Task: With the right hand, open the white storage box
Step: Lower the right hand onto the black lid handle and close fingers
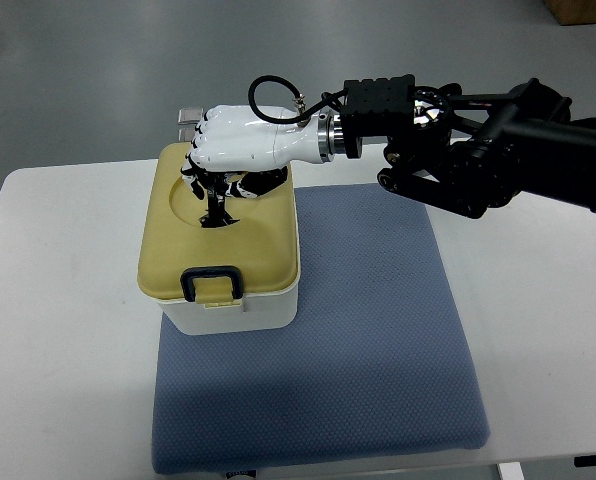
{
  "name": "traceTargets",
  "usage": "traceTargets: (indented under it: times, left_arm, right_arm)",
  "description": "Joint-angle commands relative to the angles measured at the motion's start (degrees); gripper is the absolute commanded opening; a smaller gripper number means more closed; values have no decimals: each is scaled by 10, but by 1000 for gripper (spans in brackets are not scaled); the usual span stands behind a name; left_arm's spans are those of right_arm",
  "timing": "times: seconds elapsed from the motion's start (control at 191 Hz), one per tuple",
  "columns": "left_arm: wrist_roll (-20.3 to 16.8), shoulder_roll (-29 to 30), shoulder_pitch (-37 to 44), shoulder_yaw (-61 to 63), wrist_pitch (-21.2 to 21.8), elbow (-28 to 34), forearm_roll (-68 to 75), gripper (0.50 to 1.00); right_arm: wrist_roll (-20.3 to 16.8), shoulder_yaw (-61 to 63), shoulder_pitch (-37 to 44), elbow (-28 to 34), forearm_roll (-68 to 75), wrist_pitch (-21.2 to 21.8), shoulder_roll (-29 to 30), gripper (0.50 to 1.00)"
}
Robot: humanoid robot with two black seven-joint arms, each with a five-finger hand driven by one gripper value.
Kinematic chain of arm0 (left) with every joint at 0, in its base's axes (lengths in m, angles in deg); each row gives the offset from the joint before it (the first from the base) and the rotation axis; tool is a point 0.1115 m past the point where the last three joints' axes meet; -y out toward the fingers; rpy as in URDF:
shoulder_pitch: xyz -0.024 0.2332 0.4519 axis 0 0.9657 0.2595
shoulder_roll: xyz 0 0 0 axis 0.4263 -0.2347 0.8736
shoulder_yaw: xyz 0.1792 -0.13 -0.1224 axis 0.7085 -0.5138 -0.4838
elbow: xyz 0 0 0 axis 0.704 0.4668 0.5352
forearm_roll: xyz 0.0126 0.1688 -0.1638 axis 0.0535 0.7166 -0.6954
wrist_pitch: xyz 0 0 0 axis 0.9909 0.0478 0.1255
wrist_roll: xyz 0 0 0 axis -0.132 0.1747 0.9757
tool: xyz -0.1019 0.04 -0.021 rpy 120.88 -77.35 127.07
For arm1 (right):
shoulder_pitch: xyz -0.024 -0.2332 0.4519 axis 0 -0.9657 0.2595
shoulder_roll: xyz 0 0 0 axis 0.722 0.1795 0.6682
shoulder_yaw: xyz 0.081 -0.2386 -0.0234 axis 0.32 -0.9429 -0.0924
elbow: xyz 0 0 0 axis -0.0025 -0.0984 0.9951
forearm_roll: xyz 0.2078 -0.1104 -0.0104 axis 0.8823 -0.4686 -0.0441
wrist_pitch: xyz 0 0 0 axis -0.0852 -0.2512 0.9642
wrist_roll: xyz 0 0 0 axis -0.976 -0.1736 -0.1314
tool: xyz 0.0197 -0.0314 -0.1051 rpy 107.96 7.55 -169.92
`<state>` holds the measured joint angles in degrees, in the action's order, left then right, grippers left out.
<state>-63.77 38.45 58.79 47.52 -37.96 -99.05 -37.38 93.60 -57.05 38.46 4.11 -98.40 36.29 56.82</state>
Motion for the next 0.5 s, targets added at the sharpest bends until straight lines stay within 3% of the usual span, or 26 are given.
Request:
traceTargets:
  times: [0.0,0.493]
  left_arm:
    - [0,0,0,0,-1,0,0,1000]
    - [-1,0,0,0,0,-1,0,1000]
  right_arm:
    - [0,0,-2,0,0,-5,-1,500]
    - [0,0,0,2,0,-36,-2,500]
